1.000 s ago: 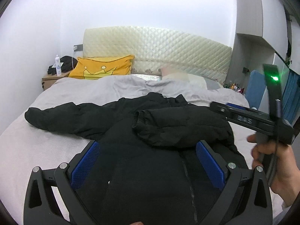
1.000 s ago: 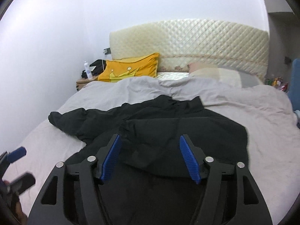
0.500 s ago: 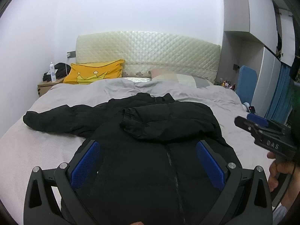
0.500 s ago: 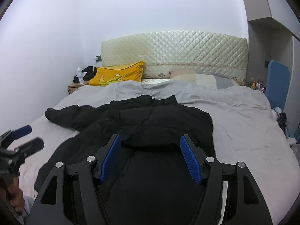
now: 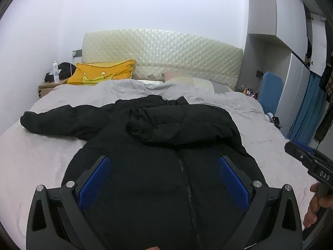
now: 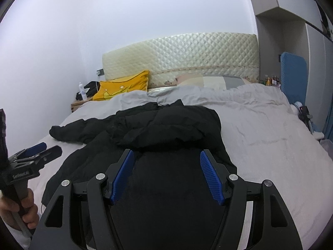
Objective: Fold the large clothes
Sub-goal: 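Reach the left gripper to the other sleeve cuff and grasp it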
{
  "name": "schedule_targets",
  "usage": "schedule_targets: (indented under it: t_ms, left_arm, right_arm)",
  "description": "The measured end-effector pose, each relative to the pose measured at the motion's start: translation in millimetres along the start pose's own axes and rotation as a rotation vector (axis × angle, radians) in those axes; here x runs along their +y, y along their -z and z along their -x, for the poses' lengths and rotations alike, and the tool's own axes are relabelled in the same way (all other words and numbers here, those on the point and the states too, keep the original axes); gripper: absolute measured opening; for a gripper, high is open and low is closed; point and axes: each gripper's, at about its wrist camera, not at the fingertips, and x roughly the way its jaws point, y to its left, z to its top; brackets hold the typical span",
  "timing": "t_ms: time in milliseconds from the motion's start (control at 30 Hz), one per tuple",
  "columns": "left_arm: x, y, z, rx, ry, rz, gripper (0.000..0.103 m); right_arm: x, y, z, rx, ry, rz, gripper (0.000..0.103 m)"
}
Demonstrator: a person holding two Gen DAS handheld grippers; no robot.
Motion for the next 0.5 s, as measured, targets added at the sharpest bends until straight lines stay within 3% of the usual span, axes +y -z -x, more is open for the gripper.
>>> schedule_targets:
  t_ms: [300,500]
  left_arm:
    - [10.2,4.3,-9.6,-0.010,0.022,0.043,0.103]
    - [32.1,-12.9,-20.6,0.016,0.035,0.074,0.103]
  right_arm:
    - [-16.7,23.3,-3.2,0.013,0.030,-0.027,0.066]
    - [-25.7,26.0,-1.9,0.003,0.024,-0.062,0.070]
